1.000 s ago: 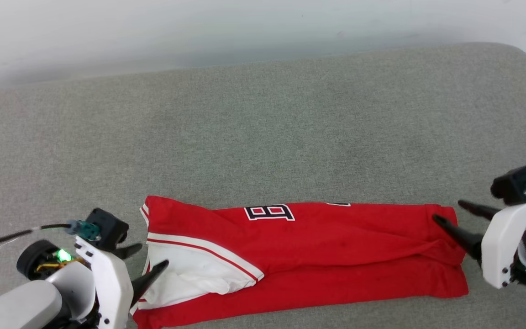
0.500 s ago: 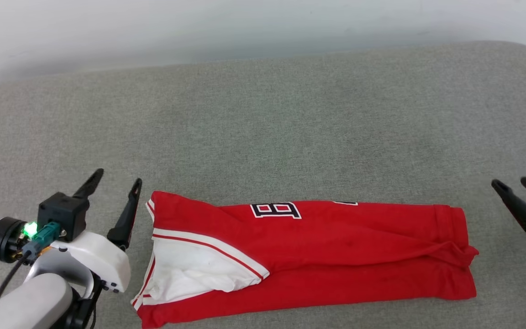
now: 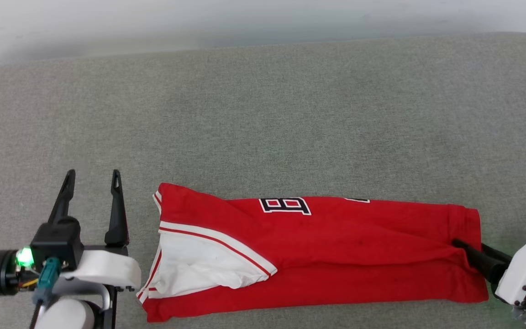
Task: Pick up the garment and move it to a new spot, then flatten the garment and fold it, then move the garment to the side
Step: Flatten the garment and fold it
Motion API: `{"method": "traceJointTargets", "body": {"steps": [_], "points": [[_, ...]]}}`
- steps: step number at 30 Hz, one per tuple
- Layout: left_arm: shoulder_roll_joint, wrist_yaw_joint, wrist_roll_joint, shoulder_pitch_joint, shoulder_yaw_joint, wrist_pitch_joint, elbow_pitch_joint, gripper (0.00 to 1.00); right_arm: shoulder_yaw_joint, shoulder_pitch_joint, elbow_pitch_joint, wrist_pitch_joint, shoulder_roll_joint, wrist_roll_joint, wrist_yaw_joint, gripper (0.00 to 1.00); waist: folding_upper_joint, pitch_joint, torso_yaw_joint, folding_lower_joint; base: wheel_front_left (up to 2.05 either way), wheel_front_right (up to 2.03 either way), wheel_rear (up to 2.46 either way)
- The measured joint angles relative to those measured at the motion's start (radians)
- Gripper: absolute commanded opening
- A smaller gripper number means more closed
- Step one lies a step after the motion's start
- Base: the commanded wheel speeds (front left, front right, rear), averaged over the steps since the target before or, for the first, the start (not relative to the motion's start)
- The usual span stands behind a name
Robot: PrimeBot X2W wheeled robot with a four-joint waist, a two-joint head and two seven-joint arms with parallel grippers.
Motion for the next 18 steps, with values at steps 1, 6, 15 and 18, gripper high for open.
{"method": "traceJointTargets", "body": {"steps": [1,6,15,18], "points": [[-0.024,-0.009,0.024,0.020,0.026,0.000,-0.003,1.00,0.007,0.001,0.001,0.007,0.006,0.007,0.000,1.00,0.0000,0.002,0.002,0.0000,0.00,0.00,0.00],[-0.127,-0.053,0.155,0.095,0.124,-0.001,-0.018,1.00,0.038,0.002,-0.002,0.046,0.024,0.044,0.000,1.00,0.0000,0.007,0.009,0.0000,0.00,0.00,0.00],[-0.295,-0.095,0.337,0.182,0.286,-0.001,-0.053,1.00,0.093,-0.010,-0.013,0.059,0.041,0.075,0.000,0.95,0.0000,0.005,0.015,-0.0001,0.00,0.00,0.00],[-0.343,-0.108,0.374,0.207,0.326,-0.001,-0.059,1.00,0.108,-0.017,-0.005,0.049,0.046,0.079,0.000,0.01,0.0000,0.001,0.016,0.0000,0.00,0.00,0.00]]}}
